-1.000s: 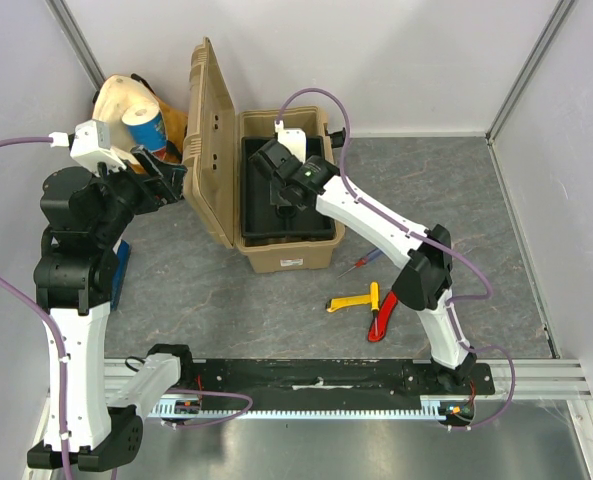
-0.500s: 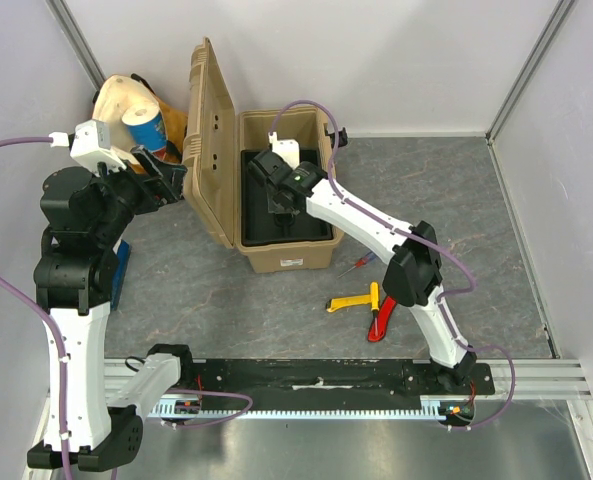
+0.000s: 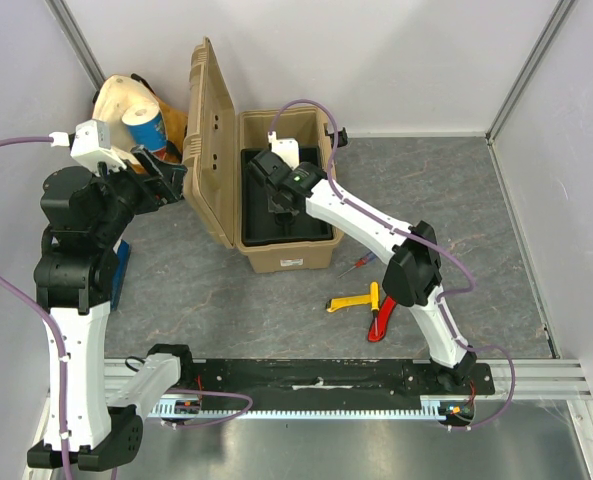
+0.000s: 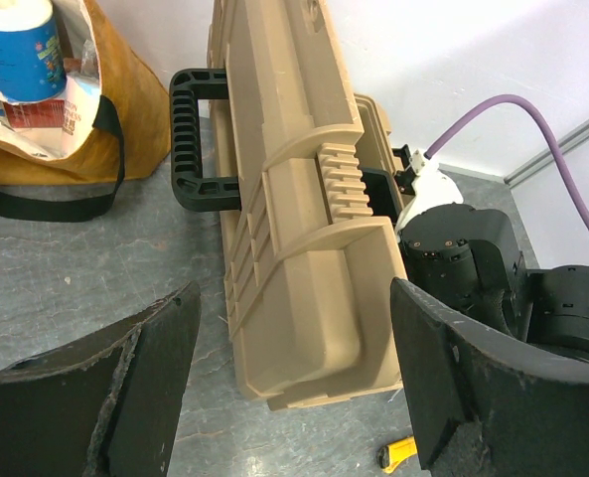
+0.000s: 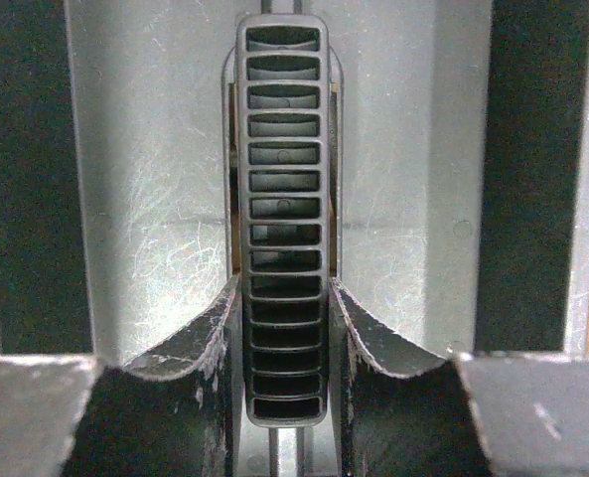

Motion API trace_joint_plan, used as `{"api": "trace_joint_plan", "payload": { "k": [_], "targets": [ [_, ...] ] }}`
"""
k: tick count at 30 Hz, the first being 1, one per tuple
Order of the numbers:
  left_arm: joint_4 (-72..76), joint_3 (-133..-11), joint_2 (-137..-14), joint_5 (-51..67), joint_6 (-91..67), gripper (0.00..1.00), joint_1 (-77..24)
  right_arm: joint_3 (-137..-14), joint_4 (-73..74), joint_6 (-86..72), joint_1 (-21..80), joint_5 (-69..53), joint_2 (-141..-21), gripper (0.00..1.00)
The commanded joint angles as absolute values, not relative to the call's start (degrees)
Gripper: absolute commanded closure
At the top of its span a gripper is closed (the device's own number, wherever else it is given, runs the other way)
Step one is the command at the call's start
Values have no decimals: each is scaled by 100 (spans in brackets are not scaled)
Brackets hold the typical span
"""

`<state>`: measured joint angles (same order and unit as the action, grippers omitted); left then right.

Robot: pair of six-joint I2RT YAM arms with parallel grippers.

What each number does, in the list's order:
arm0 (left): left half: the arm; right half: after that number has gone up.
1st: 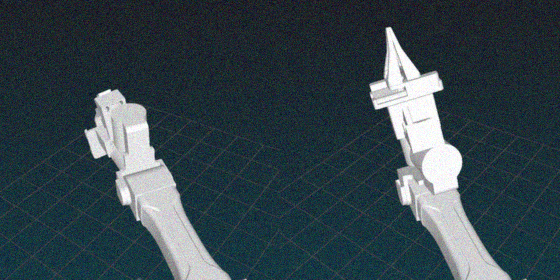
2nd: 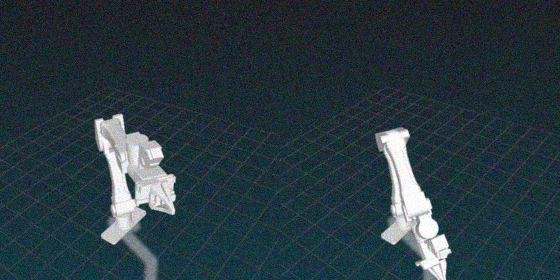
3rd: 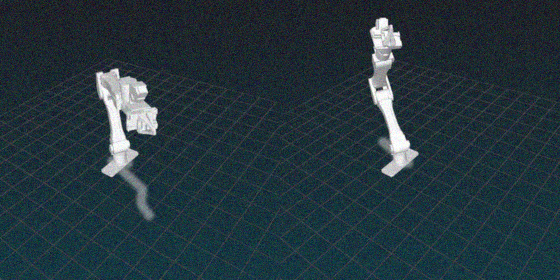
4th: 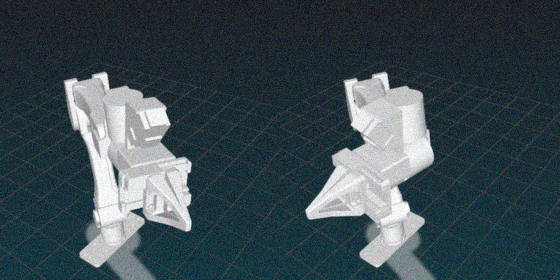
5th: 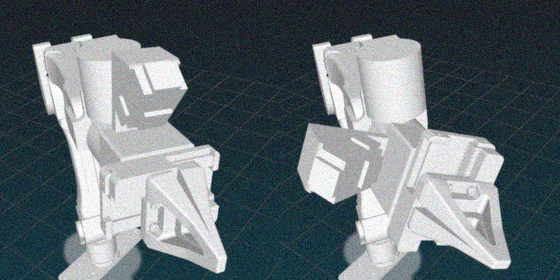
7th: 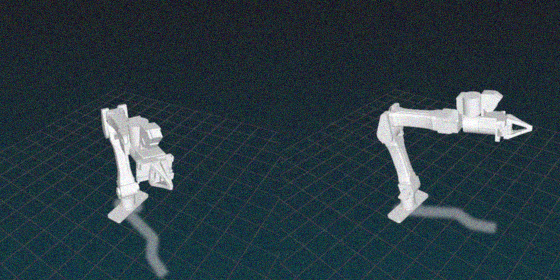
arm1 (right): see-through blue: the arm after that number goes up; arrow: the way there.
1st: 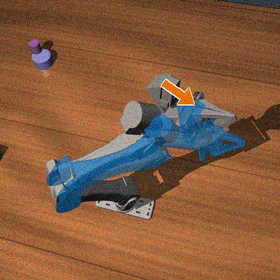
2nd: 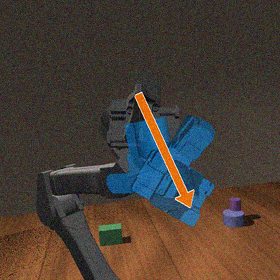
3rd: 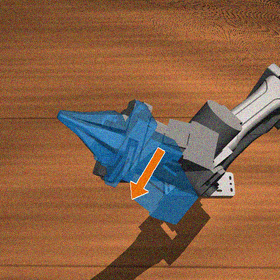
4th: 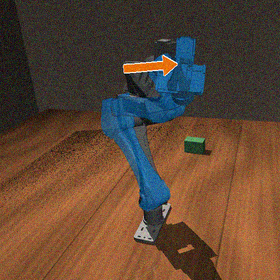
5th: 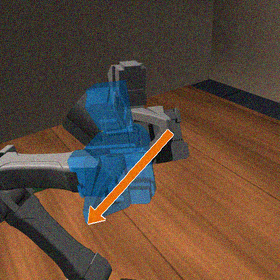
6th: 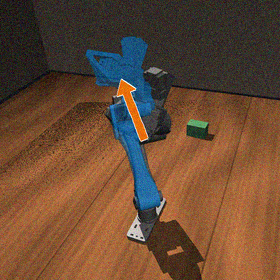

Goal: Pack the tool kit

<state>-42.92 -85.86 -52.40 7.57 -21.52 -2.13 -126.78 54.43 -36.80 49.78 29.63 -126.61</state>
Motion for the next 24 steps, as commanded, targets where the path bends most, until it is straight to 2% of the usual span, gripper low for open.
{"api": "trace_joint_plan", "payload": {
  "k": [1, 15, 24],
  "targets": [
    [-4122, -8561, -5229, 712, -2004, 18, -229, -12990, 5484, -3533, 5071, 3532, -12630, 100],
    [-4104, -8534, -5212, 738, -2021, 18, -228, -12964, 5563, -3524, 5150, 3683, -12735, 100],
    [-4104, -8543, -5186, 721, -2004, 18, -237, -12428, 5528, -3674, 5071, 3507, -12771, 100]
  ]
}}
